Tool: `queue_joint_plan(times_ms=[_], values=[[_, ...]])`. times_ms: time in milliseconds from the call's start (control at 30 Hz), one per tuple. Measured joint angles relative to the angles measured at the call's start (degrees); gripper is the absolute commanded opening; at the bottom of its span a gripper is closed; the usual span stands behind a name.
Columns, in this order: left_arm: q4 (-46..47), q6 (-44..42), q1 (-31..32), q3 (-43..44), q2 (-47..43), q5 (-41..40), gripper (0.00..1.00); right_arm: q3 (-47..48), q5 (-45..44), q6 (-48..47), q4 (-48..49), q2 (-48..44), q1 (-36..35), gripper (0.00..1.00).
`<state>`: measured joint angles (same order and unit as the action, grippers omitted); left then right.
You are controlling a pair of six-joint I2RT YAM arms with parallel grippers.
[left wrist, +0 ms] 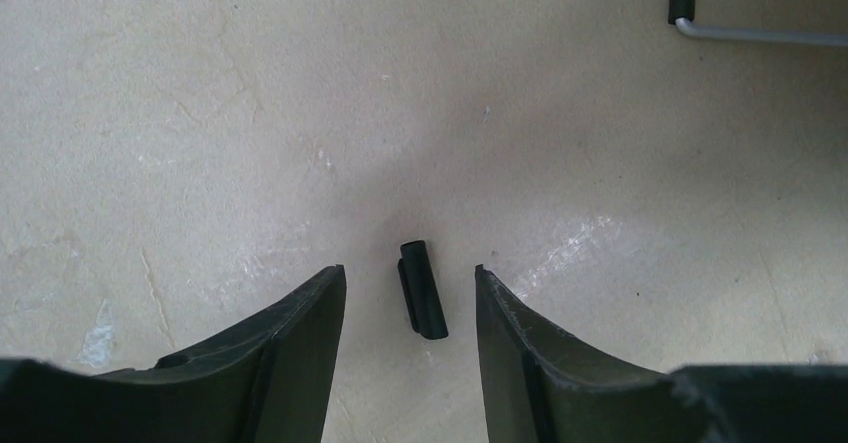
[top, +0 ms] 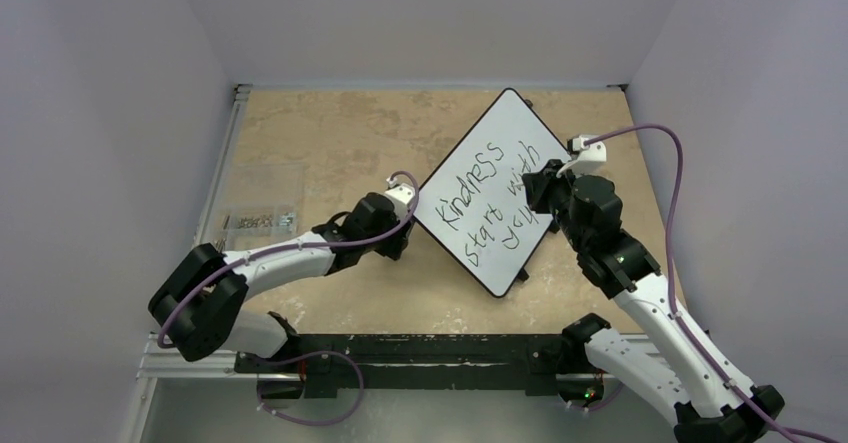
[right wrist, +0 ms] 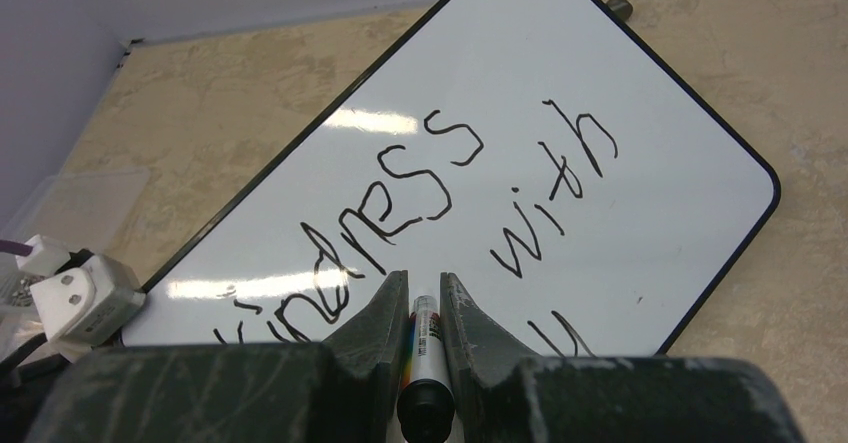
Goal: Write a sentence on the whiteboard
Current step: Pick up the pen cap from the center of the board.
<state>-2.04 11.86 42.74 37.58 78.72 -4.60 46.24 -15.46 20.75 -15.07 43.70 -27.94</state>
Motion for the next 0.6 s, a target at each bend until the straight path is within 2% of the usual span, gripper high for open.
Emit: queue_joint_plan(times_ms=[167,433,600], values=[[1.1,1.1,1.6,0.0,1.1,-2.8,0.41,0.0,0.0,0.0,0.0,0.0,0.0,0.00],[3.3,3.0,2.5,0.0,4.7,-6.2,0.40,0.0,0.0,0.0,0.0,0.0,0.0,0.00],[2.8,3.7,3.4,-1.1,5.0,-6.8,0.52,0.0,0.0,0.0,0.0,0.0,0.0,0.00]])
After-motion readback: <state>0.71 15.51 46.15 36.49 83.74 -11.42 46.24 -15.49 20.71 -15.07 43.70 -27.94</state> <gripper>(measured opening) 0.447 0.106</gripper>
